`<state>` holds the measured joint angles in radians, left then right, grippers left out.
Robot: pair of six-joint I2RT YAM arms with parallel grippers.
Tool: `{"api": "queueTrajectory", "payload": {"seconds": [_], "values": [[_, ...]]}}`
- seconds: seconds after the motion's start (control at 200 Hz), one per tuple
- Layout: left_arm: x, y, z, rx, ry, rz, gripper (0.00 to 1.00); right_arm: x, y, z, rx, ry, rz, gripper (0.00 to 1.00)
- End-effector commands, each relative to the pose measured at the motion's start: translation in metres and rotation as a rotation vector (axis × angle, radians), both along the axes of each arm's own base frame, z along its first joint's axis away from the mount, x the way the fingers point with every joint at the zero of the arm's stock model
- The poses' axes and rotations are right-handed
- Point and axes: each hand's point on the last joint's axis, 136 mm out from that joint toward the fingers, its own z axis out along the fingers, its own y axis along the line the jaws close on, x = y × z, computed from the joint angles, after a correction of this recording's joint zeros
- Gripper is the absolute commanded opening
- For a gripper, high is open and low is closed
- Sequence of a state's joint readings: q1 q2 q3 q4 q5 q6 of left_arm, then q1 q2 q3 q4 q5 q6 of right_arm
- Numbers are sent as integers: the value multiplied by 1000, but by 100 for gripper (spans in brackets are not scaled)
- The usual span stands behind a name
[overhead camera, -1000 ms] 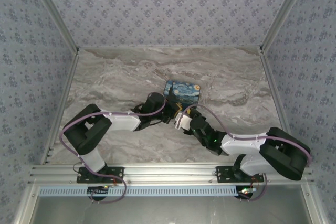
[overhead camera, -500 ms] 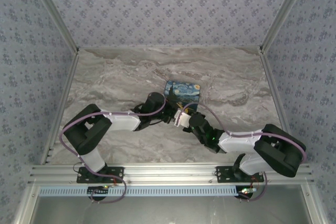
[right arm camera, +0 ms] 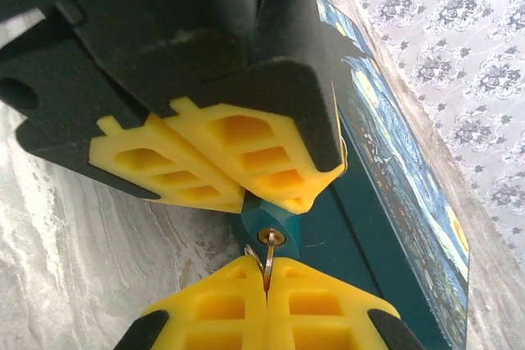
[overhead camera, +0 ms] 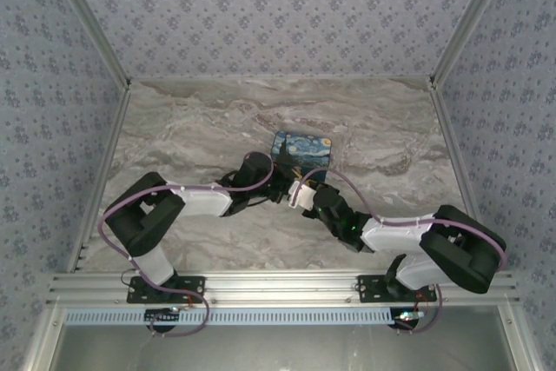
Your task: Unlock the padlock with the key
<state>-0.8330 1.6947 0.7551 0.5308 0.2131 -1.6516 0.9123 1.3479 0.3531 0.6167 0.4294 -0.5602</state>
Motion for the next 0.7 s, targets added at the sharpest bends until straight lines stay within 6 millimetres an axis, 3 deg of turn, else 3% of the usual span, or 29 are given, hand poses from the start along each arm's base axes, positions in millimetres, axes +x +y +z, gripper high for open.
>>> {"api": "queueTrajectory", "payload": {"seconds": [0.0, 0.28, 0.58, 0.695], "values": [[-2, -15, 27, -76, -35, -41, 0, 11, 8, 30, 137, -12, -30, 0], [-1, -16, 27, -83, -40, -41, 0, 6, 13, 17, 327, 166, -89, 0], [1, -13, 3, -36, -31, -36, 1, -4, 3, -41, 299, 314, -144, 0], [1, -14, -8, -35, -23, -36, 4, -6, 3, -52, 317, 348, -146, 0]]}}
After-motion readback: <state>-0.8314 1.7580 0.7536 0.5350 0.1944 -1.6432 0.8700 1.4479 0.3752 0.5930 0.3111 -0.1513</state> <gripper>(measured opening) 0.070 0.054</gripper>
